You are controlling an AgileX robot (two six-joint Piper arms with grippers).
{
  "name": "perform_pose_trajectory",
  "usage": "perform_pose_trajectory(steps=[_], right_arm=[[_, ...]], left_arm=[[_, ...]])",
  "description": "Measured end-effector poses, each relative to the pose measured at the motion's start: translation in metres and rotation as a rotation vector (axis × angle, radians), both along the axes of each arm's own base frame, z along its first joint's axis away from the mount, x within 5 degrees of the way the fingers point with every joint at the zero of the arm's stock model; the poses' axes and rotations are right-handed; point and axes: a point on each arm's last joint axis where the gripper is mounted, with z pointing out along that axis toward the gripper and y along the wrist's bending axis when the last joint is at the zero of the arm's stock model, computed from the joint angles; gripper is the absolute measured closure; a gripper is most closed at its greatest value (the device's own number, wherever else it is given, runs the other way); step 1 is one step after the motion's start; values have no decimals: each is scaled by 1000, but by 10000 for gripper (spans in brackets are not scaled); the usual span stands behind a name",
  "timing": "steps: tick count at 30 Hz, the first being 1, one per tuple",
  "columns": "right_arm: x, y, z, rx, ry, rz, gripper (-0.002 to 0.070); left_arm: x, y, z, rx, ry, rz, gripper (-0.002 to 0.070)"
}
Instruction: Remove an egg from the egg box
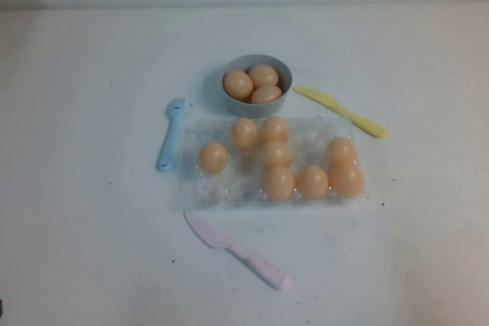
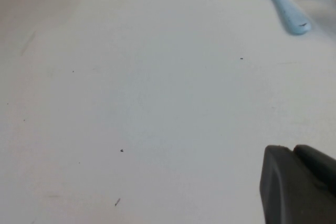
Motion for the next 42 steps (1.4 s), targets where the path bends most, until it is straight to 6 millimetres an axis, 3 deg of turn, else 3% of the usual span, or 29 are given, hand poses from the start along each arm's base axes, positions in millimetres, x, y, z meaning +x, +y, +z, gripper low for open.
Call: perform_pose_trajectory(steps=[6, 11, 16, 21, 30, 34, 42], right_arm=[[1, -5, 3, 66, -21, -54, 693], [1, -4, 5, -38, -29, -49, 693], [15, 2, 50, -308, -22, 24, 693], [57, 12, 91, -578, 74, 187, 693], [152, 27, 123, -913, 352, 642, 692], [192, 36, 128, -1011, 457, 782, 692], [253, 64, 113, -1060, 626, 911, 691]], left_arm=[[0, 0, 0, 0, 0, 0, 680], [0, 0, 0, 1, 0, 0, 680], [0, 0, 0, 3, 0, 0, 680], [0, 0, 0, 3, 0, 0, 680], [0, 0, 0, 3, 0, 0, 681], [0, 0, 0, 3, 0, 0, 680], [0, 0, 0, 3, 0, 0, 680]])
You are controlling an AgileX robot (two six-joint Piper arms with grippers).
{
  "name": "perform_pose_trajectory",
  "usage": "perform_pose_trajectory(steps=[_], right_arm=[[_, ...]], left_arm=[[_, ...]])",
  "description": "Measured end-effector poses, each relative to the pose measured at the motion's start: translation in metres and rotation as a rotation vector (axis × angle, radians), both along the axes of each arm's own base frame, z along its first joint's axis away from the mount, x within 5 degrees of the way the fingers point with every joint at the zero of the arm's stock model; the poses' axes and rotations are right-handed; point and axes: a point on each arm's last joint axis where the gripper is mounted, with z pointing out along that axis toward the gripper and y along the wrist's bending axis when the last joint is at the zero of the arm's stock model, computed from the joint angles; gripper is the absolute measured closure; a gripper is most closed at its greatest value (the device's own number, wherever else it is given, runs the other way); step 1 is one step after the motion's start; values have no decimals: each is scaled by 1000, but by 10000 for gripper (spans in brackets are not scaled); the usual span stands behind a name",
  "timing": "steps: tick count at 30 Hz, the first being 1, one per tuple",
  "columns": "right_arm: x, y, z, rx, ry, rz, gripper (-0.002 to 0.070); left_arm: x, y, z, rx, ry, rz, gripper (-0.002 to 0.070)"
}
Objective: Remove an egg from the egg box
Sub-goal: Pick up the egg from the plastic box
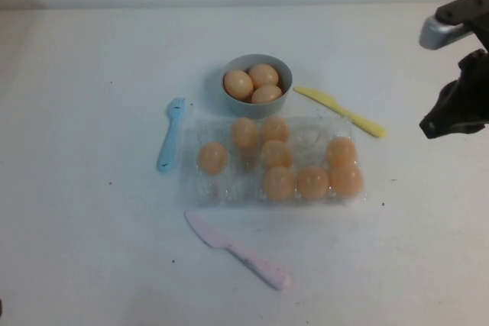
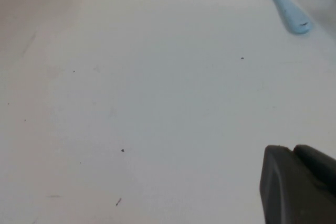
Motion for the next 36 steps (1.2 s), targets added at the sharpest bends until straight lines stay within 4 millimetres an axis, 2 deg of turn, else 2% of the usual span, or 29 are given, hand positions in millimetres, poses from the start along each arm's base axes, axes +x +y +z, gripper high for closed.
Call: perform_pose_trajectory(steps=[4, 9, 13, 19, 24, 36], right_arm=[[20, 15, -2, -44, 26, 44, 640], [35, 42, -3, -137, 13, 98, 466], [46, 61, -9, -174, 31, 100, 365], [63, 81, -26, -202, 95, 107, 279], [74, 95, -41, -210, 136, 75, 153], [96, 104, -71, -216, 199, -5, 127]], left_arm=[[0, 0, 0, 0, 0, 0, 680], [0, 0, 0, 0, 0, 0, 680], [0, 0, 0, 0, 0, 0, 680], [0, 0, 0, 0, 0, 0, 680], [0, 0, 0, 0, 0, 0, 680], [0, 0, 0, 2, 0, 0, 680]])
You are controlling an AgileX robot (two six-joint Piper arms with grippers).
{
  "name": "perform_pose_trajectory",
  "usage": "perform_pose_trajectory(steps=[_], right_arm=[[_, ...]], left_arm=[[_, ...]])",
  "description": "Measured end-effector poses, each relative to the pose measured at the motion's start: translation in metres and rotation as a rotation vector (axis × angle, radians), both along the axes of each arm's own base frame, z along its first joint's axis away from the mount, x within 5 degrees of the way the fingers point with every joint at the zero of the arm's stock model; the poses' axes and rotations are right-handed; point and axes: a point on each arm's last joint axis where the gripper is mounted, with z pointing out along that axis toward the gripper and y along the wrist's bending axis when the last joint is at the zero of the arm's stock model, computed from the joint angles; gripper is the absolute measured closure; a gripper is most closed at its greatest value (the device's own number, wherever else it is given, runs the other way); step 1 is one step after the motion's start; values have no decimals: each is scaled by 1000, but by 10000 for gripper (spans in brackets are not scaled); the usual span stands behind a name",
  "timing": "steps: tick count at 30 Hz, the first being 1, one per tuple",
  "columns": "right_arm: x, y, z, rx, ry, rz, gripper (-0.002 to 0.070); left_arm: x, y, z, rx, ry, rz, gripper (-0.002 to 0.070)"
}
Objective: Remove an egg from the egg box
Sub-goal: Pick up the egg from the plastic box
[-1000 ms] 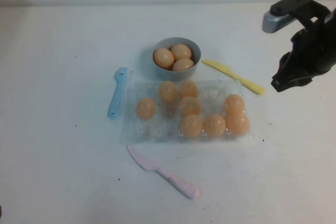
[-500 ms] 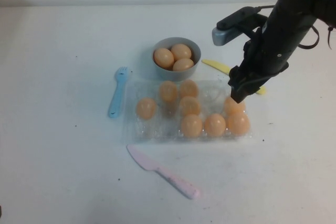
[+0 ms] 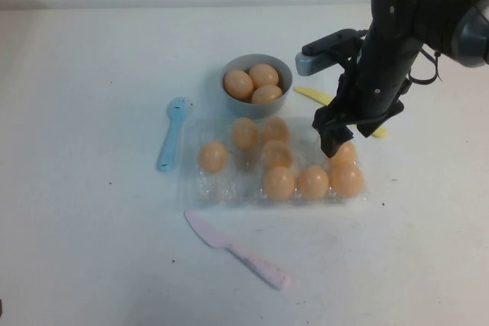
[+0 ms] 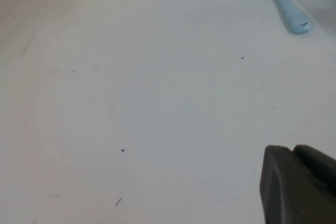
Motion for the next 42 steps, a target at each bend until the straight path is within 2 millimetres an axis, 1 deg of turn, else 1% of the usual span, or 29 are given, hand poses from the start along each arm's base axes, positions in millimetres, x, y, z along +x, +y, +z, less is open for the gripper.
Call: perform_pose_trajectory(steps=[6, 13, 22, 26, 33, 39, 41, 42], right_arm=[[4, 2, -2, 4, 4, -30, 127], [7, 3, -12, 7, 21, -59, 127], [9, 2, -8, 11, 19, -178, 127], [10, 1, -11, -9, 19, -211, 127], [14, 1, -25, -30, 41, -223, 166], [14, 1, -25, -30, 33, -231, 181], [14, 1, -25, -29, 34, -239, 202], [14, 1, -25, -29, 36, -241, 225]], left_arm=[[0, 0, 0, 0, 0, 0, 680], [0, 0, 0, 0, 0, 0, 680], [0, 0, 0, 0, 0, 0, 680], [0, 0, 0, 0, 0, 0, 680], [0, 0, 0, 0, 0, 0, 680], [0, 0, 0, 0, 0, 0, 681], [0, 0, 0, 0, 0, 0, 680], [0, 0, 0, 0, 0, 0, 680]])
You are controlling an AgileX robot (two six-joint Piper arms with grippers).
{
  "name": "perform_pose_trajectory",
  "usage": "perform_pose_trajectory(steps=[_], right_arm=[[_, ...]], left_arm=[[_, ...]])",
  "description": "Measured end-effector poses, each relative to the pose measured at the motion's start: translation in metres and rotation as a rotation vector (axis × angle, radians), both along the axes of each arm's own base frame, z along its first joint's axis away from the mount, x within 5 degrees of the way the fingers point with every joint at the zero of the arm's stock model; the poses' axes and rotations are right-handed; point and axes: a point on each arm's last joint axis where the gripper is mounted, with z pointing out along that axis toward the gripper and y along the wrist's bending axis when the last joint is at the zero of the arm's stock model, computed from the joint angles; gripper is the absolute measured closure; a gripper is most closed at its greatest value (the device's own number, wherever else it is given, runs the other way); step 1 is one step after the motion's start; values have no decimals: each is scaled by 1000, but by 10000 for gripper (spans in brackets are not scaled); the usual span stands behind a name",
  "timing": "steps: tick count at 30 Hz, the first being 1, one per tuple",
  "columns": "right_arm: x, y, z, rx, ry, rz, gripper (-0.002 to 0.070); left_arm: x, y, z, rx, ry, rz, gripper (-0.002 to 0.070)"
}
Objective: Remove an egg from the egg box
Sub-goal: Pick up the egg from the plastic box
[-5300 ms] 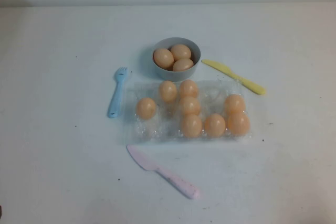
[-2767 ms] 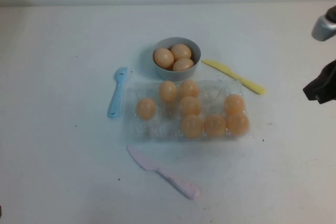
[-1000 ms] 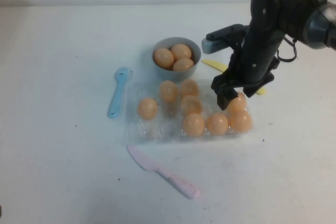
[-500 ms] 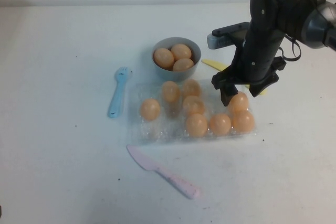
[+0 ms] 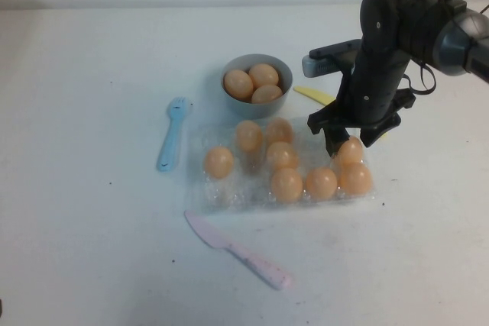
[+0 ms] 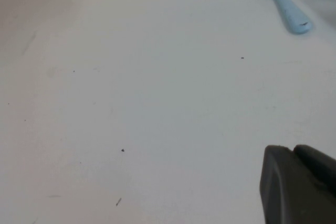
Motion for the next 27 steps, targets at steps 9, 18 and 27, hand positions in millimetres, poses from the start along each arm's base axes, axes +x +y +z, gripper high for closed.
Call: perform_pose_trajectory(steps=[9, 18, 27], right_arm=[[0, 0, 2, 1, -1, -3, 330], [12, 3, 38, 31, -124, -2, 332], [14, 8, 60, 95, -172, -4, 332]], left_arm=[[0, 0, 0, 0, 0, 0, 680], [0, 0, 0, 0, 0, 0, 680], [0, 0, 0, 0, 0, 0, 680]])
